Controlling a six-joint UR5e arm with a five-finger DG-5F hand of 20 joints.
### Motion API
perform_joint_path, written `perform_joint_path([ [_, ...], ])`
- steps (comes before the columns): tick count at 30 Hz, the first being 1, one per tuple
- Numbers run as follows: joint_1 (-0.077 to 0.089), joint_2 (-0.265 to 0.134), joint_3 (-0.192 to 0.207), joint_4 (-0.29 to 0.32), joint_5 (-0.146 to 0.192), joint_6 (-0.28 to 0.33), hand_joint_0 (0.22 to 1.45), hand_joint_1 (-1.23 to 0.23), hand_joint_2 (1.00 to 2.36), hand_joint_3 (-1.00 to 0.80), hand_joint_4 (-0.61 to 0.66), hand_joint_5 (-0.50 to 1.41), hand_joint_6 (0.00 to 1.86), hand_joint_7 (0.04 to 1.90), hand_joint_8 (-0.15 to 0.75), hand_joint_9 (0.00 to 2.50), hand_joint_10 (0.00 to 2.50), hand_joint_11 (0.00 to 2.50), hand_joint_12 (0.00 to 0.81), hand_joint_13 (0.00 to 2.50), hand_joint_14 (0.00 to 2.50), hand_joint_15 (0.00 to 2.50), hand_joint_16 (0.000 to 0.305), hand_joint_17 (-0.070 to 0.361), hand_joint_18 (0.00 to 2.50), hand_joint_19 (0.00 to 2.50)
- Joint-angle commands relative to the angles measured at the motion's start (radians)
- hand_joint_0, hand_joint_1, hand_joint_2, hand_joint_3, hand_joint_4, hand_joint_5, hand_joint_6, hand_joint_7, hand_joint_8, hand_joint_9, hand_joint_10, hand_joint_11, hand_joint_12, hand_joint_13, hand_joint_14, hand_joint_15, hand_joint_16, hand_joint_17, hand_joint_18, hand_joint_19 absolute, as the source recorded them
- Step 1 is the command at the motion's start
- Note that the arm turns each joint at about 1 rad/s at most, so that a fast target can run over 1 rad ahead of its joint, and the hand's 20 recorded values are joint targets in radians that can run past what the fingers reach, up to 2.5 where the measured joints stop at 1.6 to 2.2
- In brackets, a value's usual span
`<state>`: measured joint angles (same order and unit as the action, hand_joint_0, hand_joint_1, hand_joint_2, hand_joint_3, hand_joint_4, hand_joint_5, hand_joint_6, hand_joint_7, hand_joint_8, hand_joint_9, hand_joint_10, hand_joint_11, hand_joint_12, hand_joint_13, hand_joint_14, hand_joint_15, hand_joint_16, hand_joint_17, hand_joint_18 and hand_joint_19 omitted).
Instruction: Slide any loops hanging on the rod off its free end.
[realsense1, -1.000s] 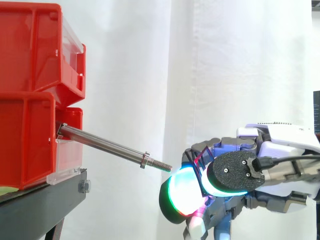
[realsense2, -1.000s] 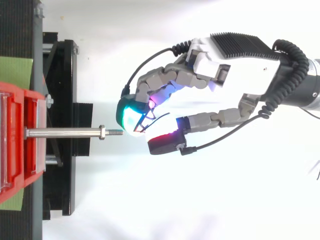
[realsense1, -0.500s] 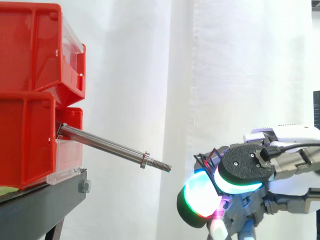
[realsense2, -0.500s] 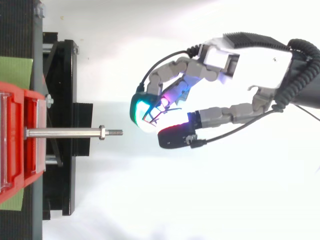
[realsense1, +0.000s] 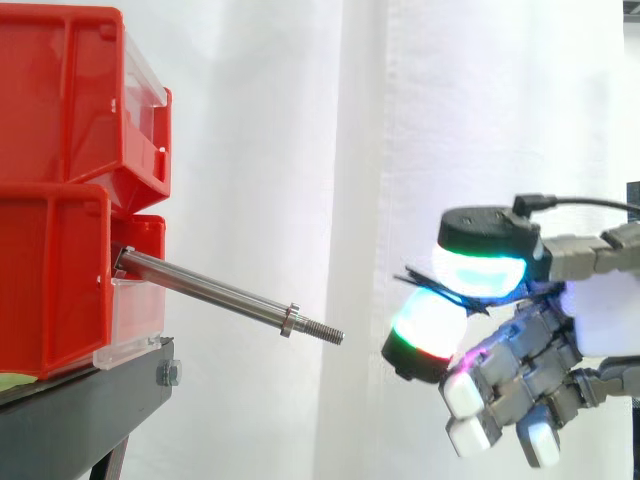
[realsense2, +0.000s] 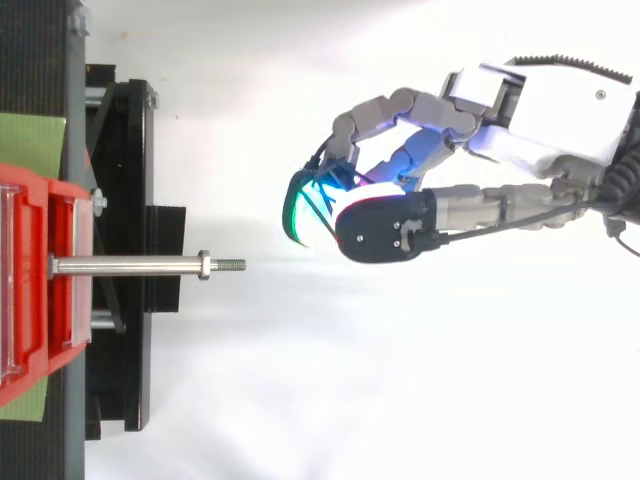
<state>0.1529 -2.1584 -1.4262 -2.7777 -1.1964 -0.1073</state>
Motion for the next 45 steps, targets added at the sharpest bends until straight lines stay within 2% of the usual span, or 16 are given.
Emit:
perform_joint_path([
  [1, 0.002, 0.002, 0.030, -0.051, 0.004, 0.066, 0.61, -0.57, 1.02, -0.15, 0.21, -0.18, 0.88, 0.91, 0.377, 0.85, 0.01, 0.31, 0.393, 0.86, 0.01, 0.24, 0.058, 0.130, 0.97, 0.54],
  [3, 0.002, 0.002, 0.044, -0.080, 0.004, 0.078, 0.64, -0.69, 1.02, -0.13, 0.22, -0.19, 0.88, 0.89, 0.380, 0.84, 0.01, 0.32, 0.395, 0.86, 0.01, 0.24, 0.058, 0.132, 0.98, 0.52],
  [7, 0.002, 0.000, 0.050, -0.106, 0.001, 0.092, 0.66, -0.74, 1.02, -0.23, 0.22, -0.20, 0.88, 0.85, 0.369, 0.83, 0.01, 0.34, 0.383, 0.86, 0.01, 0.25, 0.056, 0.127, 0.97, 0.52],
  [12, 0.002, 0.002, 0.052, -0.102, 0.001, 0.106, 0.71, -0.77, 1.01, -0.43, 0.27, -0.20, 0.87, 0.84, 0.369, 0.81, 0.01, 0.36, 0.385, 0.88, 0.01, 0.24, 0.056, 0.126, 0.98, 0.50],
  [16, 0.002, 0.000, 0.056, -0.105, 0.001, 0.120, 0.72, -0.77, 1.00, -0.46, 0.31, -0.20, 0.86, 0.84, 0.375, 0.83, 0.01, 0.37, 0.386, 0.88, 0.01, 0.24, 0.056, 0.125, 0.99, 0.50],
  [27, 0.002, 0.000, 0.056, -0.105, 0.001, 0.127, 0.65, -0.68, 1.01, -0.35, 0.29, -0.19, 0.84, 0.92, 0.393, 0.90, 0.01, 0.37, 0.396, 0.90, 0.01, 0.27, 0.056, 0.126, 0.99, 0.54],
  [37, 0.002, 0.000, 0.056, -0.108, 0.001, 0.138, 0.61, -0.55, 1.01, -0.21, 0.19, -0.18, 0.86, 0.96, 0.399, 0.93, 0.01, 0.37, 0.413, 0.89, 0.01, 0.28, 0.061, 0.138, 0.98, 0.57],
  [39, 0.002, 0.000, 0.056, -0.108, 0.004, 0.138, 0.62, -0.62, 1.01, -0.16, 0.22, -0.18, 0.87, 0.92, 0.416, 0.93, 0.01, 0.36, 0.429, 0.91, 0.01, 0.26, 0.064, 0.145, 1.02, 0.54],
  [45, 0.002, 0.000, 0.056, -0.106, 0.004, 0.138, 0.63, -0.71, 1.02, -0.19, 0.22, -0.19, 0.89, 0.87, 0.384, 0.90, 0.01, 0.39, 0.405, 0.89, 0.01, 0.27, 0.060, 0.135, 1.00, 0.54],
])
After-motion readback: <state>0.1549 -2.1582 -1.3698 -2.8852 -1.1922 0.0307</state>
